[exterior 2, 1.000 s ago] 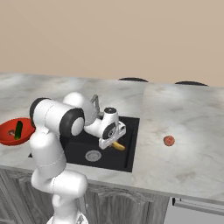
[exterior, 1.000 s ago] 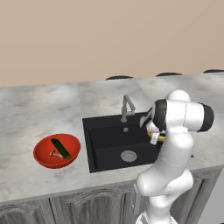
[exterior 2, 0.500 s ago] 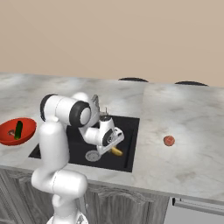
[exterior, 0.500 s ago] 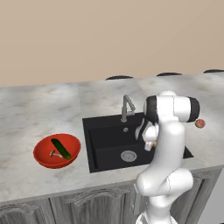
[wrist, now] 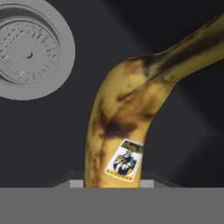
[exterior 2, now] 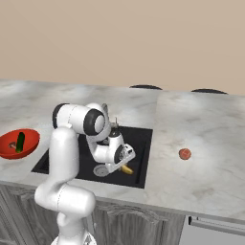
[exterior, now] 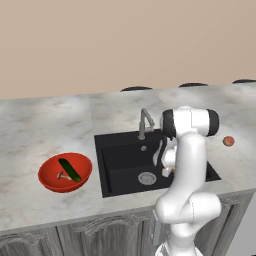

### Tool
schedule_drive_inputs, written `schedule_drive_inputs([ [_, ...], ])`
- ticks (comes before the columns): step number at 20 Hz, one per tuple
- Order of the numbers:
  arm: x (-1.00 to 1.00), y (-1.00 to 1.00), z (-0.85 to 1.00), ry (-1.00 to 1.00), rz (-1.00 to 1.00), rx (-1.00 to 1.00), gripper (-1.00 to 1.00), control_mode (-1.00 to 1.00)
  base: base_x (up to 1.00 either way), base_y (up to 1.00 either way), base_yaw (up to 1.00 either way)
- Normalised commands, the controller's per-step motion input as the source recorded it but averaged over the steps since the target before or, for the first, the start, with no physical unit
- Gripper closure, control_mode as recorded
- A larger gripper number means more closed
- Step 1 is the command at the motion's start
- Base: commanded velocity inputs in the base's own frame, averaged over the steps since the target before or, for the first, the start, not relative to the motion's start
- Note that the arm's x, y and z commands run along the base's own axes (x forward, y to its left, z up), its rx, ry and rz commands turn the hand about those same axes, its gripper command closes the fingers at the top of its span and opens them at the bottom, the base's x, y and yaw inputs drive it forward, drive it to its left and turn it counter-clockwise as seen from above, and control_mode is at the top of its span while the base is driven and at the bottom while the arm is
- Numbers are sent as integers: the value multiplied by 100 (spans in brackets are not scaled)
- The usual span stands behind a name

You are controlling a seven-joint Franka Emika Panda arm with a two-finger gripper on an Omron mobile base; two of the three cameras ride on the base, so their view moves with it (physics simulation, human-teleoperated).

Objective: There is a mixed pile of frozen fruits and vegetables on the counter. Locate all the frozen vegetables and place the items in a bowl on the counter. Take all the frozen fruits and defrost them in a running sink.

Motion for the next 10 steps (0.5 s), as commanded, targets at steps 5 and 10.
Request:
schedule_drive_inputs([
  [5, 15, -1, -32, 10, -3, 2, 100, -100, 0, 0, 0],
  [10, 35, -19, -19, 12, 0, 3, 100, -100, 0, 0, 0],
])
